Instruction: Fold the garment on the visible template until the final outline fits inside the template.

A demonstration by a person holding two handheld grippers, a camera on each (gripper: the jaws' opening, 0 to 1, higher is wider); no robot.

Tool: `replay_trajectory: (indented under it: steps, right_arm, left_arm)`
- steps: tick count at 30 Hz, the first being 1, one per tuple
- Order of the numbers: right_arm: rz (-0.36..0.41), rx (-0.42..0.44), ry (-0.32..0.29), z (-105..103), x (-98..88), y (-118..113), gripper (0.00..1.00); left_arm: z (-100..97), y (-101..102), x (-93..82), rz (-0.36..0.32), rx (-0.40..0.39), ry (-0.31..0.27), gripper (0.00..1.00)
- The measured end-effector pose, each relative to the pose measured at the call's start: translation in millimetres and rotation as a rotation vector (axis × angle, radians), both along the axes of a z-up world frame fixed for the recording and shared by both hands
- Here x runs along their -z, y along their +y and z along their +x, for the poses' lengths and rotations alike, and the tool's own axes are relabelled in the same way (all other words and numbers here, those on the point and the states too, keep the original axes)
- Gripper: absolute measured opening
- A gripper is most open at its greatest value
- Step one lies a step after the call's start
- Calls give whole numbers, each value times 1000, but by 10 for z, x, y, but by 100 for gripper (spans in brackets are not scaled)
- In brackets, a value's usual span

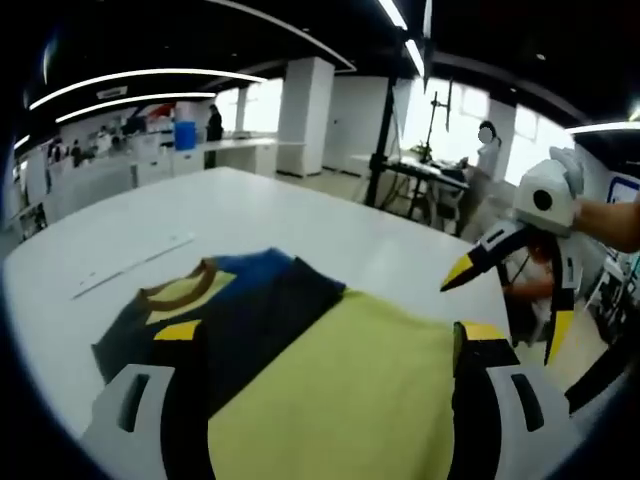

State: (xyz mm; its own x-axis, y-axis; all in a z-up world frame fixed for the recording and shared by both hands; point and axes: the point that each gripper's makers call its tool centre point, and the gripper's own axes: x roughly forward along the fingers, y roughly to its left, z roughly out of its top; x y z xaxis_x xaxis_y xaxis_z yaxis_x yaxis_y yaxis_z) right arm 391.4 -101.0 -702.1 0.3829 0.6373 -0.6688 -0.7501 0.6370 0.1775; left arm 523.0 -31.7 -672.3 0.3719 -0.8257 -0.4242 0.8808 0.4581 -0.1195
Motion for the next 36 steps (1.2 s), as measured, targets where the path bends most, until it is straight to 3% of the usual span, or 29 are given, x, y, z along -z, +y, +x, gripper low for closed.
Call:
replay_trajectory:
  steps: [15,21,36]
  right_arm:
    - [-43,-48,10,-142,79,16,82]
    - [-74,-70,12,-233,149,2,78]
    - [-163,-121,37,-397,345,-102,57]
  left_arm:
    - [-598,424,167,96,90,16,89]
    - [-816,583,271,109,100,59,78]
    - [-1328,1131,644,266,127,98,61]
